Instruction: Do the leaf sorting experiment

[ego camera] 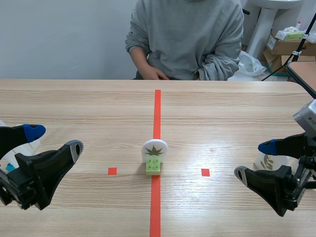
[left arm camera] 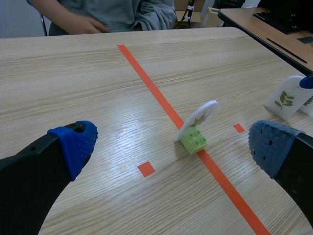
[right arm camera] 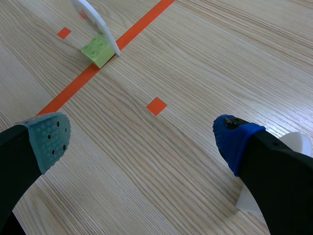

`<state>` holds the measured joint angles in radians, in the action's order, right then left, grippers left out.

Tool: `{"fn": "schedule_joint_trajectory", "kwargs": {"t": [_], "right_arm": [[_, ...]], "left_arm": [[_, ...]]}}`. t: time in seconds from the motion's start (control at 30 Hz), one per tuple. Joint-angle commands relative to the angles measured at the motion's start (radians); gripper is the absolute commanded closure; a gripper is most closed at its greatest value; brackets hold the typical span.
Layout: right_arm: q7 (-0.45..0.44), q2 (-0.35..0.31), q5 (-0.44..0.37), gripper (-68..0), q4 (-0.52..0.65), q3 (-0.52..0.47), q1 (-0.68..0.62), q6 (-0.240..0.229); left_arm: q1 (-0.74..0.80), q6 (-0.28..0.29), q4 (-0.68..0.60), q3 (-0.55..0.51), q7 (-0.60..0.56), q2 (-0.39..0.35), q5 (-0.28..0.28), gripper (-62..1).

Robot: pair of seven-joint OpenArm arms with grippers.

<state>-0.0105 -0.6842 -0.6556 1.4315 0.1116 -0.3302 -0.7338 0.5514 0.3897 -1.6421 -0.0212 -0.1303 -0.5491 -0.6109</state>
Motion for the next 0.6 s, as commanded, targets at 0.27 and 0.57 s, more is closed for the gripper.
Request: {"fn": "schedule_joint_trajectory", "kwargs": {"t": [0.27, 0.57], "right_arm": [[-0.012, -0.005, -0.011, -60.0, 0.018, -0.014, 0.011, -0.012], [-0.012, -0.005, -0.011, -60.0, 0.018, -0.035, 0.011, -0.012]], "left_arm": [[0.003, 0.002, -0.014, -0.004, -0.011, -0.002, -0.007, -62.3], [0.003, 0.002, -0.014, -0.004, -0.011, -0.002, -0.006, -62.3]]}}
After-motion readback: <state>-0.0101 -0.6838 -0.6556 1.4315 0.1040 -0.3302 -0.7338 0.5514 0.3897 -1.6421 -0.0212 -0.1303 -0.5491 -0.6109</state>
